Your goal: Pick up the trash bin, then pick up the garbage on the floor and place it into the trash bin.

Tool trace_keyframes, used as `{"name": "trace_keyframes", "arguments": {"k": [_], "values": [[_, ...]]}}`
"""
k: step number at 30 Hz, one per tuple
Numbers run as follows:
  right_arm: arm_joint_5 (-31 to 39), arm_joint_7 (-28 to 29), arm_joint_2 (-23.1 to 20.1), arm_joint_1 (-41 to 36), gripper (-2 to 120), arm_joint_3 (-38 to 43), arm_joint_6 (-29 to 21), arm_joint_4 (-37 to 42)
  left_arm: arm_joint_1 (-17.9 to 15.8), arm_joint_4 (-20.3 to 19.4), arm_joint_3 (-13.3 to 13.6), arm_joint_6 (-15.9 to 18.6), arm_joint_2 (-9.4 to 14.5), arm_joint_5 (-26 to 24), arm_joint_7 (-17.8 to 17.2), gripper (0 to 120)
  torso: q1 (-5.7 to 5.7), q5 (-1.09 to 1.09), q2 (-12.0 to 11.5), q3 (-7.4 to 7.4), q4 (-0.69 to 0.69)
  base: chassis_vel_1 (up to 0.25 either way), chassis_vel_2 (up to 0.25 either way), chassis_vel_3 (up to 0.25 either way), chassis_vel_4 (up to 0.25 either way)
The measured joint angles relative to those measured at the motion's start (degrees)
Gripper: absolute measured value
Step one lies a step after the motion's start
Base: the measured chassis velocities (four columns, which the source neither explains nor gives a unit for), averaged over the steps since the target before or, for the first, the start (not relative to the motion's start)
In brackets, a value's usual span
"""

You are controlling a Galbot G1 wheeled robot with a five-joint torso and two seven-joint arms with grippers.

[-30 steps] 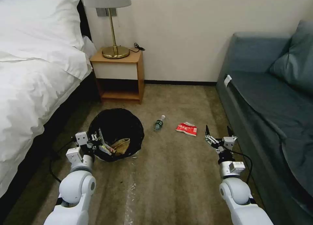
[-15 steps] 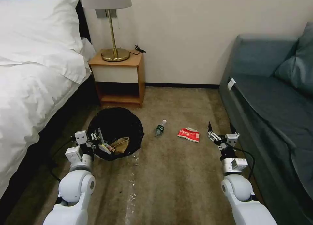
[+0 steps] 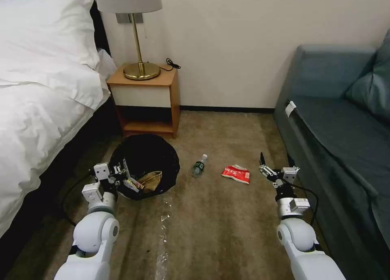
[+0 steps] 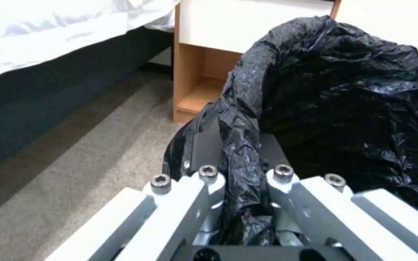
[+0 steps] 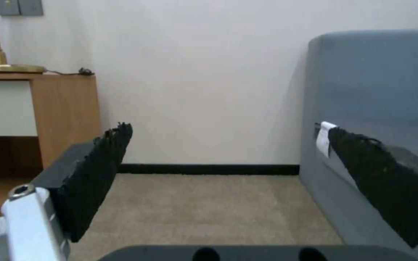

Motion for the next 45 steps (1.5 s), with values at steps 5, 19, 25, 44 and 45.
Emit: {"name": "trace_keyframes", "arguments": {"k": [5, 19, 25, 44, 45], "values": [[0.3, 0.0, -0.3, 0.1, 99, -0.1, 0.0, 0.0, 0.1, -0.1, 0.0, 0.0, 0.0, 0.1, 0.0, 4, 0.00, 0.00, 0.0, 0.00, 0.00, -0.080, 0.073, 0.075, -0.081], [0.3, 0.0, -0.4, 0.6, 99, -0.3, -0.1, -0.2, 0.4, -0.2, 0.0, 0.1, -0.2, 0.4, 0.0, 4, 0.00, 0.00, 0.0, 0.00, 0.00, -0.081, 0.086, 0.083, -0.079], [0.6, 0.1, -0.6, 0.8, 99, -0.7, -0.3, 0.0, 0.6, -0.2, 0.0, 0.1, -0.2, 0.6, 0.0, 4, 0.00, 0.00, 0.0, 0.00, 0.00, -0.089, 0.075, 0.084, -0.089], [-1.5, -0.4, -0.9, 0.4, 100, -0.6, 0.6, -0.9, 1.0, -0.4, -0.1, 0.1, -0.3, 1.0, 0.0, 4, 0.00, 0.00, 0.0, 0.00, 0.00, -0.075, 0.076, 0.081, -0.074], [-2.0, -0.4, -1.1, 0.5, 100, -0.8, 0.9, -1.2, 1.1, -0.5, -0.1, 0.1, -0.4, 1.0, 0.0, 4, 0.00, 0.00, 0.0, 0.00, 0.00, -0.084, 0.058, 0.064, -0.079]]}}
